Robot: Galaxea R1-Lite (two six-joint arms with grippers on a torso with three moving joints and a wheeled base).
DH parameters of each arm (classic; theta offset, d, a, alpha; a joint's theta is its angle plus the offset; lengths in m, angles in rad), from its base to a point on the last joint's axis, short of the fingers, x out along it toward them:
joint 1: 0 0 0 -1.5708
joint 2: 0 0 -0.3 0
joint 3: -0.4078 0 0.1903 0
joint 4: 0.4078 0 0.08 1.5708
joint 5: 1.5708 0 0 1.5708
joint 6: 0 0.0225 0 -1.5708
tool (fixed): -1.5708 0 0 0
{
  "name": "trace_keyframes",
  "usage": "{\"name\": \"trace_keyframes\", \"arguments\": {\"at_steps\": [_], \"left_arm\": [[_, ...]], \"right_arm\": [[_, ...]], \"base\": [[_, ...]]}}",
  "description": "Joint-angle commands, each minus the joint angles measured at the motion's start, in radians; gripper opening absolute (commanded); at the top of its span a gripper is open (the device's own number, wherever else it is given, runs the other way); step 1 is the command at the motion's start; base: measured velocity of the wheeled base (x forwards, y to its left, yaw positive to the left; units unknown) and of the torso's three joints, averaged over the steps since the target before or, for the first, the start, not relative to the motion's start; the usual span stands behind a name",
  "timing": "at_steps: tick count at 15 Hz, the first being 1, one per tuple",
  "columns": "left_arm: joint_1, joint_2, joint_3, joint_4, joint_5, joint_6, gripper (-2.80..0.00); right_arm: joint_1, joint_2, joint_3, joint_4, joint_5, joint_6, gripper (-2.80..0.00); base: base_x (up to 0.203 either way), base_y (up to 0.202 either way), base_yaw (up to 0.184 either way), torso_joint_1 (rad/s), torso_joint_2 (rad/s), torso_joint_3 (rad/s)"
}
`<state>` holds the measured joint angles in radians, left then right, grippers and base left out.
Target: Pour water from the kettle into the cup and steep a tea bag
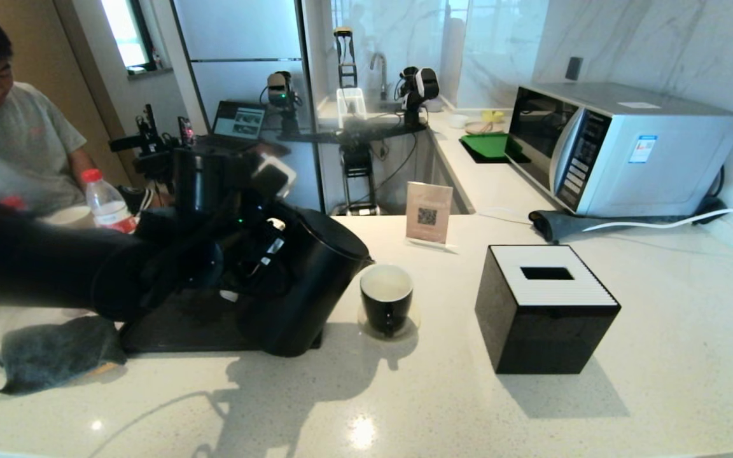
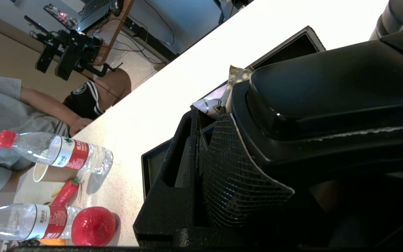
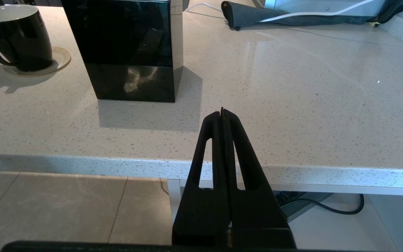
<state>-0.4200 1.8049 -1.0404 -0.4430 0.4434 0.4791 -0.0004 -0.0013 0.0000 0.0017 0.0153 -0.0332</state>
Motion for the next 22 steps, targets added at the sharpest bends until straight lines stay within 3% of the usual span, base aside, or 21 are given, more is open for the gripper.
{"name": "trace_keyframes", "arguments": {"at_steps": [1, 22], "left_arm": [[0.0, 0.009, -0.007, -0.002, 0.003, 0.004, -2.8], [-0.05, 0.028, -0.031, 0.026, 0.063, 0.024, -2.8]], "right_arm": [[-0.001, 0.001, 0.0, 0.0, 0.0, -0.001, -2.8], [0.0, 0.001, 0.0, 0.0, 0.0, -0.001, -2.8]], "base": [[0.0, 0.0, 0.0, 0.0, 0.0, 0.0], [0.0, 0.0, 0.0, 0.0, 0.0, 0.0]]}}
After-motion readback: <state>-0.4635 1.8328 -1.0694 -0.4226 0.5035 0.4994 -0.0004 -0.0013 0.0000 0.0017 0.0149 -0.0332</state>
